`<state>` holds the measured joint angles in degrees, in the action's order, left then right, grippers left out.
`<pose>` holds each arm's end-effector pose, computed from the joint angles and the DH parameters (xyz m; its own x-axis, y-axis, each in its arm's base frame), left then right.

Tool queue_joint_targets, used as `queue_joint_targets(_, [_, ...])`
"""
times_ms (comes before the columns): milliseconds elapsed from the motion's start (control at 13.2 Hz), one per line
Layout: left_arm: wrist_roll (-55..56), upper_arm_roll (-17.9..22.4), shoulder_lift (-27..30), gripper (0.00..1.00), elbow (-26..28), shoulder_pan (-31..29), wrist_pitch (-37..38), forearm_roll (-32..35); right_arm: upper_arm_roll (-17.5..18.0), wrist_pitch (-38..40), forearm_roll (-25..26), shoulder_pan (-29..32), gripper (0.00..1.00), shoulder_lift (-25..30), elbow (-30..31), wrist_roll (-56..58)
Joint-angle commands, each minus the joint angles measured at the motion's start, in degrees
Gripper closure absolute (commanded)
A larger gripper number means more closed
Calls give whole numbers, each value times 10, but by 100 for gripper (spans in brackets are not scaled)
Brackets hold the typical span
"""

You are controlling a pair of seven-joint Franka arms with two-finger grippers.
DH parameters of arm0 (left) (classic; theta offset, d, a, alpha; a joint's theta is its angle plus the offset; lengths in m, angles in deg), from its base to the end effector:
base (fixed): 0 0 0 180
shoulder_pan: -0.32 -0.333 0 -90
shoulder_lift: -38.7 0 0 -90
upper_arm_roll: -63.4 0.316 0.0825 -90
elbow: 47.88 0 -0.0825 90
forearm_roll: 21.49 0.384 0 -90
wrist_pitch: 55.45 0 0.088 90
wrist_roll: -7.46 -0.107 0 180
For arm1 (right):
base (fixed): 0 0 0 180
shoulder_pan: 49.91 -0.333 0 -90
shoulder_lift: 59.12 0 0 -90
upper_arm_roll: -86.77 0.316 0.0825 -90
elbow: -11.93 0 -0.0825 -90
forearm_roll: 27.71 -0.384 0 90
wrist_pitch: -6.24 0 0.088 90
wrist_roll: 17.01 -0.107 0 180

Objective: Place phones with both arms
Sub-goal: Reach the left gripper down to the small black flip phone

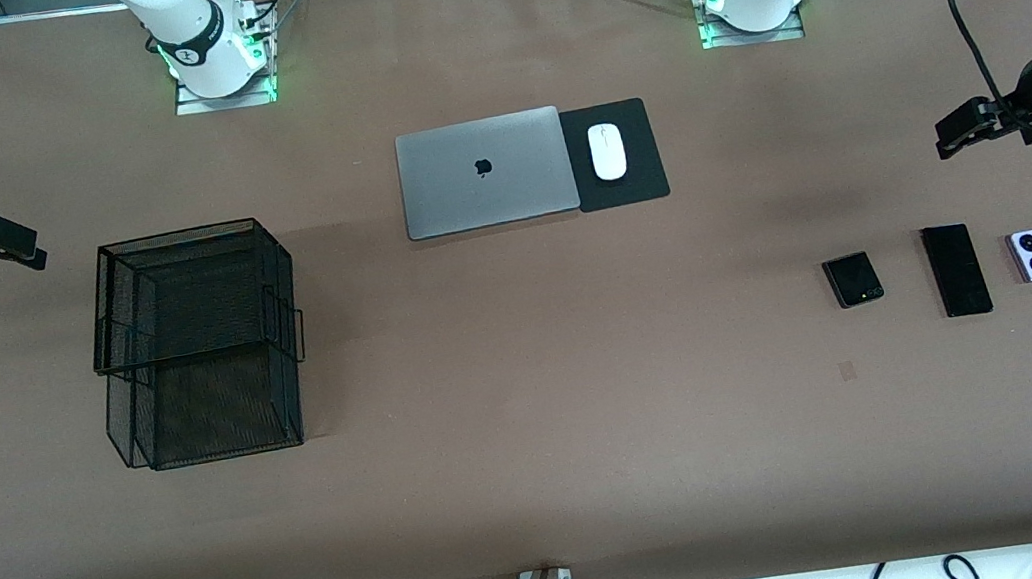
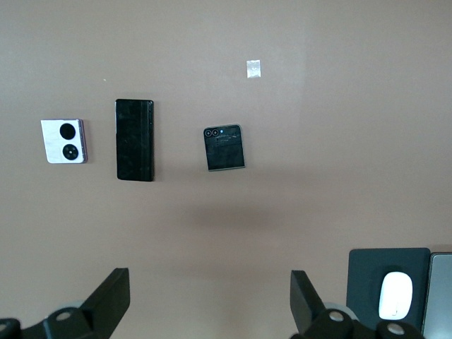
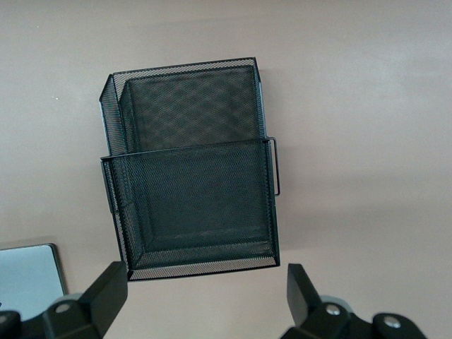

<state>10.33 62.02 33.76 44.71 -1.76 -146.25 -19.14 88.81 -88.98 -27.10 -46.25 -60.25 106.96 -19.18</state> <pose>0.5757 0.0119 0.5557 0.9915 0.0614 -0.1151 0.0566 -0.9974 -0.0444 0.5653 -0.0172 0.5797 0.9977 -0.0651 -0.0160 -0.0650 -0.9978 0.0105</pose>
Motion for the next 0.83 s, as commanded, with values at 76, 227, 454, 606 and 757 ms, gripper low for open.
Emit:
queue_joint_targets(76, [-9,-1,-70,0,-10,-25,-31,-4,7,5,-3,7,0,3,-7,-4])
queue_joint_targets(227, [-9,0,-106,0,12,-25,-109,-1,8,5,-3,7,0,3,-7,-4])
queue_joint_targets(454, [-1,0,-166,0,55,-26,-247,6,8,5,-3,7,0,3,-7,-4])
queue_joint_targets(606, [-1,0,-198,0,97,-35,-345,8,8,5,-3,7,0,3,-7,-4])
queue_joint_targets(757, [0,0,-213,0,148,-37,-421,7,8,6,-3,7,0,3,-7,-4])
